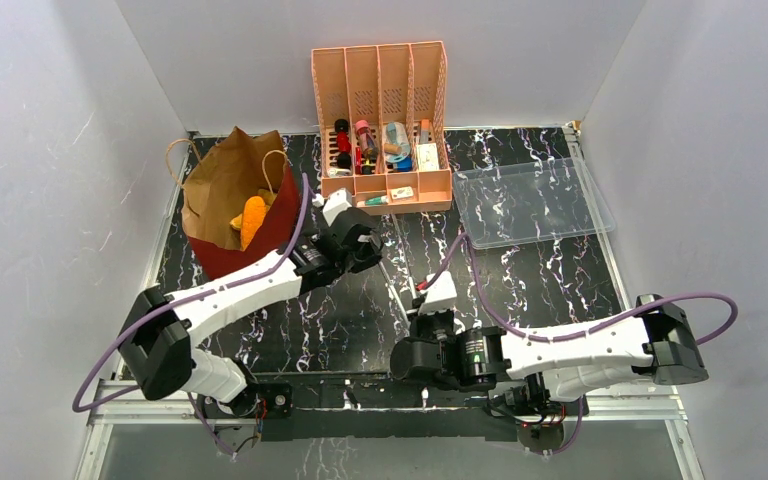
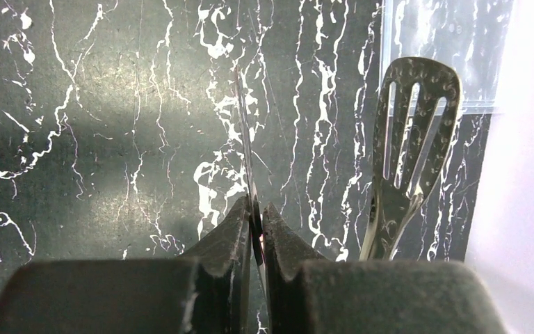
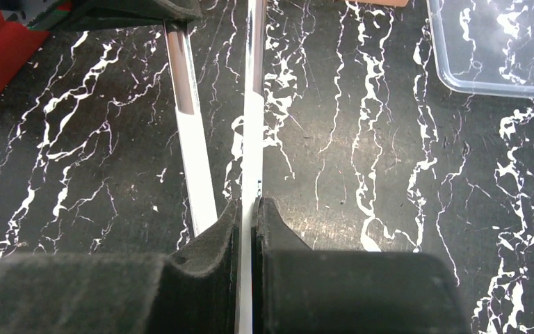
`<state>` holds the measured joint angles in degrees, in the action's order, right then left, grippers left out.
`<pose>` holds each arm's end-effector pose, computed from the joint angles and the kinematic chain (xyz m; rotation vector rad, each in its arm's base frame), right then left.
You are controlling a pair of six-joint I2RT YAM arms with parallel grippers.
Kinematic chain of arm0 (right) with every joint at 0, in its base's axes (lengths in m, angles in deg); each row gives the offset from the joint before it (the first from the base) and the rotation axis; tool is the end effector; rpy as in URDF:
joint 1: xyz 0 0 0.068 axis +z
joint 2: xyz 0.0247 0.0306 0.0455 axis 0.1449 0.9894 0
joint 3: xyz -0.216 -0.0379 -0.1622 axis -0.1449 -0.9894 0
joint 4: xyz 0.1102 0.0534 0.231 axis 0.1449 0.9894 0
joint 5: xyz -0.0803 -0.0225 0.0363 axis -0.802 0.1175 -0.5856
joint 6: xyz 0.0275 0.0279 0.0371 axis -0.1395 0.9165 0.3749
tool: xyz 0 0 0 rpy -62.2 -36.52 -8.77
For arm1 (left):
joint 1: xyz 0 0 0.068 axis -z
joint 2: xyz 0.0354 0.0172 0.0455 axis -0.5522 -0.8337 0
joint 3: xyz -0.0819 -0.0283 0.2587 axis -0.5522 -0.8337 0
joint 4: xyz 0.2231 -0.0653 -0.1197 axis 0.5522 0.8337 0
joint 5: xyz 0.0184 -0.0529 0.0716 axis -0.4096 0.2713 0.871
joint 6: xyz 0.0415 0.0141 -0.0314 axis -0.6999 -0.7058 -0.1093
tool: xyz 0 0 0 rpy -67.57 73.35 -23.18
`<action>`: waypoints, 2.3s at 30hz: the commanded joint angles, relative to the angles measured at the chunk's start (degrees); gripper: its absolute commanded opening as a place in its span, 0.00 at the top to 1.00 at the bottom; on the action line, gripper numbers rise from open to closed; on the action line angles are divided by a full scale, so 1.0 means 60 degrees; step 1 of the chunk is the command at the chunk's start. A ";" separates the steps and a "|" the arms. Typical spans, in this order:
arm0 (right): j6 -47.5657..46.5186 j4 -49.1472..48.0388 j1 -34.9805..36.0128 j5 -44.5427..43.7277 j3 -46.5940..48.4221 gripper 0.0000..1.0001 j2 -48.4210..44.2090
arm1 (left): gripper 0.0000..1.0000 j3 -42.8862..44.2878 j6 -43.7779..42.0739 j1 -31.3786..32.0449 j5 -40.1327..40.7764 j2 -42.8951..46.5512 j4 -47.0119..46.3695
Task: Take the fake bread out of the paper bag
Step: Place the clamp at the center of the board.
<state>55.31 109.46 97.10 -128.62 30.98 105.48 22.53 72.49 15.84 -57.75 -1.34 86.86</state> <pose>0.0373 0.2149 0.2465 -0.2200 1.9103 0.1252 0.2111 -0.2280 0.2784 -0.3847 2.2180 -0.6985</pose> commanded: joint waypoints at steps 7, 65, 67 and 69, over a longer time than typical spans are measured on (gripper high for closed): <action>0.1899 -0.0001 -0.0301 -0.0524 -0.0356 1.00 0.0634 | 1.00 -0.0479 -0.0304 0.0593 0.0778 -0.0480 -0.0213; -0.3434 -0.5098 -0.7131 0.3746 -0.1492 1.00 0.0120 | 1.00 -0.1413 -0.0096 0.0730 0.4092 0.1297 0.1352; -0.3606 -0.5180 -0.7122 0.4052 -0.1267 1.00 0.0435 | 1.00 -0.1168 -0.0312 0.0729 0.3843 0.0886 0.0752; -0.3872 -0.5403 -0.7120 0.4374 -0.1141 1.00 0.0726 | 1.00 -0.0938 -0.0612 0.0732 0.3551 0.0489 0.0126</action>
<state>38.30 75.78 57.34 -98.46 22.22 107.13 14.77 76.30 21.37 -37.70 4.27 86.57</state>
